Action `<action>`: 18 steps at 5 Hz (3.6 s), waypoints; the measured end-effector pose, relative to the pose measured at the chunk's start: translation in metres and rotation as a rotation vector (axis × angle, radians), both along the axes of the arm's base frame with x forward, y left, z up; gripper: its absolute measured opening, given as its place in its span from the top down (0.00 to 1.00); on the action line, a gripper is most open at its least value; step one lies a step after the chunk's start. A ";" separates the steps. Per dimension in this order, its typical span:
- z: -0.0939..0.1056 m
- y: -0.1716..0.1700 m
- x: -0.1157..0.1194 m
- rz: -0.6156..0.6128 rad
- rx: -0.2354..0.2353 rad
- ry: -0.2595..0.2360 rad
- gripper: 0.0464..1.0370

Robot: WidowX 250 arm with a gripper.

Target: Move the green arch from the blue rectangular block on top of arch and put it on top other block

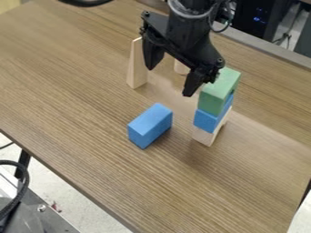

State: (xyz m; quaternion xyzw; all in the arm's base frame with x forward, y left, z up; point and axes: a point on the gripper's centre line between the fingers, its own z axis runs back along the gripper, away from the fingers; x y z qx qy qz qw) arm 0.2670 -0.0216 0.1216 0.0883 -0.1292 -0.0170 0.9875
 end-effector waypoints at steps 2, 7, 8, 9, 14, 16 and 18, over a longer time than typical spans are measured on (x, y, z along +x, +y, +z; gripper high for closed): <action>-0.008 -0.002 -0.006 -0.037 -0.004 0.056 0.04; -0.004 -0.023 0.053 -0.079 -0.150 0.057 0.04; -0.006 -0.028 0.060 -0.057 -0.174 0.072 0.04; -0.008 -0.030 0.061 -0.038 -0.194 0.078 0.04; -0.021 -0.019 0.044 -0.021 -0.150 0.089 0.46; -0.027 0.005 0.011 -0.087 -0.094 0.132 0.46; -0.045 0.017 0.007 -0.104 -0.091 0.182 0.46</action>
